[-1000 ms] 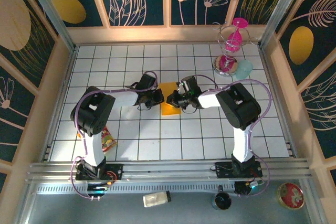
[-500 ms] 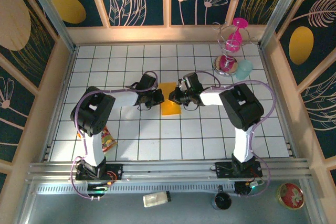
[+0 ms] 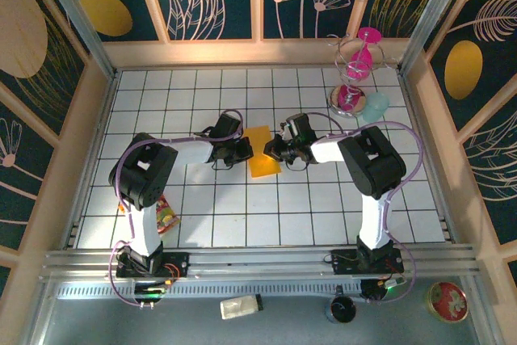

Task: Fold a paper plane with a square sheet of paper (pick it up from the middle)
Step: Fold the triangle a second time at the center of the table.

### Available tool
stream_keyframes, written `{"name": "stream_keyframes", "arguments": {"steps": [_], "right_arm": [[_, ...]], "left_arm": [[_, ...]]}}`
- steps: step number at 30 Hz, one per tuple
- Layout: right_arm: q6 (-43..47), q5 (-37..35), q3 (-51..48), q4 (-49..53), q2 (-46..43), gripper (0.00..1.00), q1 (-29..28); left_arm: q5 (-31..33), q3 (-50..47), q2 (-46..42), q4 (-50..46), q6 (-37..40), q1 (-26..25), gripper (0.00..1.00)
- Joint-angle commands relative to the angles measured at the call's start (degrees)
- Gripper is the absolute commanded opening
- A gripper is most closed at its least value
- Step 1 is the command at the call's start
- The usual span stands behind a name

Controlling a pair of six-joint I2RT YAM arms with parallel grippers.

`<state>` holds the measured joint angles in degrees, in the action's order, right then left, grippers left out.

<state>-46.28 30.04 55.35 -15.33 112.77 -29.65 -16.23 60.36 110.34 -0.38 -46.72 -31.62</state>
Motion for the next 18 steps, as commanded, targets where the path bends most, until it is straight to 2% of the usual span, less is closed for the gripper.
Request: {"name": "stream_keyframes", "arguments": {"steps": [1, 6, 9, 18], "right_arm": [[-0.8, -1.89, -1.74, 3.33, 1.36, 0.0, 0.58], [-0.68, -2.33, -1.77, 4.52, 1.36, 0.0, 0.23], [-0.82, -2.4, -1.61, 5.19, 1.45, 0.0, 0.08], [-0.9, -2.62, -0.81, 7.25, 1.86, 0.0, -0.06]], "left_arm": [[-1.85, 1.16, -3.41, -2.92, 0.69, -0.15, 0.0], [-1.26, 2.92, -8.39, -6.8, 2.46, -1.99, 0.07], [-1.17, 2.29, -9.17, -7.62, 2.09, -3.71, 0.07], [-2.55, -0.15, -7.0, -5.63, 0.23, -6.51, 0.0]]}}
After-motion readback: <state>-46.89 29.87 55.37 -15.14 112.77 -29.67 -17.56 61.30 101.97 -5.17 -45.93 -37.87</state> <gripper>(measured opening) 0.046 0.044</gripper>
